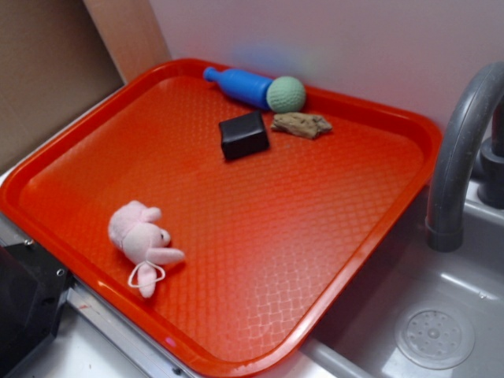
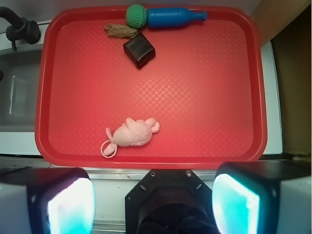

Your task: Grab the green ball.

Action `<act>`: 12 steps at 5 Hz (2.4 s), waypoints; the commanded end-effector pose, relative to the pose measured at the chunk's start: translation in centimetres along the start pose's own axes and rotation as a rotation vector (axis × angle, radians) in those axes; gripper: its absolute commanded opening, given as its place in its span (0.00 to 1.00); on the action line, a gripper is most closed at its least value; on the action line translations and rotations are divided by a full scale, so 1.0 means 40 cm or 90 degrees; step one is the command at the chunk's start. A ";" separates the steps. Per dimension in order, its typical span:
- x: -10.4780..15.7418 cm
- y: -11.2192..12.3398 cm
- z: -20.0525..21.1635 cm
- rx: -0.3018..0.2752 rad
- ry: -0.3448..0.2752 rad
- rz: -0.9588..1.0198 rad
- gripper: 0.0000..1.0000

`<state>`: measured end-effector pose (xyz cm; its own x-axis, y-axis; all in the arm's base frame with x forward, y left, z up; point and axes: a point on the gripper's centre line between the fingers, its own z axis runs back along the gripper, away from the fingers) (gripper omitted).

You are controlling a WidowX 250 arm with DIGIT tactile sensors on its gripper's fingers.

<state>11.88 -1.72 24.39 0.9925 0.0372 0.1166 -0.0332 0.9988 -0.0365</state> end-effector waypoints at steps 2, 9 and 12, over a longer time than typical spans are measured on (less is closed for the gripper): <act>0.111 0.054 -0.137 0.054 -0.041 0.153 1.00; 0.469 0.004 -0.356 -0.021 -0.244 0.328 1.00; 0.489 -0.022 -0.431 -0.079 -0.324 0.320 1.00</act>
<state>32.80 -2.99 7.89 0.7027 0.5275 0.4773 -0.4394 0.8495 -0.2920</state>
